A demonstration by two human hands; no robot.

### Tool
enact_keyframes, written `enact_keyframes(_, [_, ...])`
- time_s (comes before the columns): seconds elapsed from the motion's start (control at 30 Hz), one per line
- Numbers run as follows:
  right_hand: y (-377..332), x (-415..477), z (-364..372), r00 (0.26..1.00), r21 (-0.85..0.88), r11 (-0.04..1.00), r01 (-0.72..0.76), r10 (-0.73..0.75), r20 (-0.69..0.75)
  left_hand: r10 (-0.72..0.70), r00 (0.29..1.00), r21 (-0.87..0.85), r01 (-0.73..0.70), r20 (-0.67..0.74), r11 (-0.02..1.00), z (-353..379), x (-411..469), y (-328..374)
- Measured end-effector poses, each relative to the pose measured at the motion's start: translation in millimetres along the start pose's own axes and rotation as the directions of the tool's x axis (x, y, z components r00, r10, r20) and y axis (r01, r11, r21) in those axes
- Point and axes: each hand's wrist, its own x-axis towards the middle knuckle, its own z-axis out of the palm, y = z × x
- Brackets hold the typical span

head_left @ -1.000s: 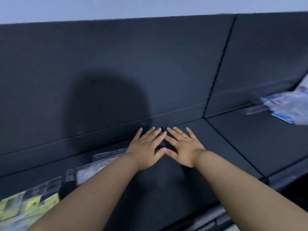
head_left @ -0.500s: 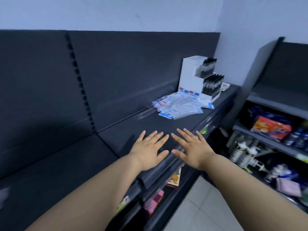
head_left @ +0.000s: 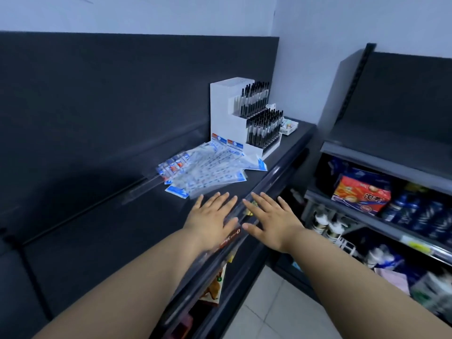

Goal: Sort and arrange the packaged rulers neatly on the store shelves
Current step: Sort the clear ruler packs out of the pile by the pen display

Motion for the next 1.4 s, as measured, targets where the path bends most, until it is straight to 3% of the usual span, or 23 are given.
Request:
enact_keyframes(0.37, [56.8,152.4,-15.6,0.997,0.023,0.997,0.072,-0.072,0.009,-0.174,0.984,-0.036,0.173,-0.030,0.984,11.1,119.0,-80.4])
enact_keyframes(0.6, [63.6,223.9,1.6,0.961,0.113,0.954,0.276,-0.277,-0.010,-0.287,0.957,-0.036,0.286,-0.030,0.958,15.9,144.0,-87.7])
enact_keyframes(0.8, [68.3,272.2,-1.5,0.882,0.167,0.866,0.472,-0.460,-0.107,-0.522,0.852,-0.205,0.520,0.045,0.829,3.9,159.0,-80.3])
enact_keyframes(1.03, [78.6,291.9,-3.3,0.782,0.177,0.762,0.623,-0.600,-0.169,-0.655,0.752,-0.283,0.645,0.071,0.710,3.4,164.1,-68.1])
enact_keyframes(1.17, [81.7,297.8,-4.0,0.776,0.250,0.738,0.627,-0.621,-0.111,-0.737,0.667,-0.390,0.710,0.108,0.586,0.7,157.5,-63.9])
enact_keyframes(1.27, [80.9,301.8,-7.0,0.768,0.337,0.708,0.620,-0.636,-0.075,-0.762,0.637,-0.404,0.730,0.113,0.551,-5.2,154.4,-61.7])
enact_keyframes(1.4, [81.4,308.2,-9.5,0.721,0.241,0.698,0.674,-0.693,-0.007,-0.788,0.603,-0.403,0.757,0.126,0.515,-9.0,152.2,-62.3])
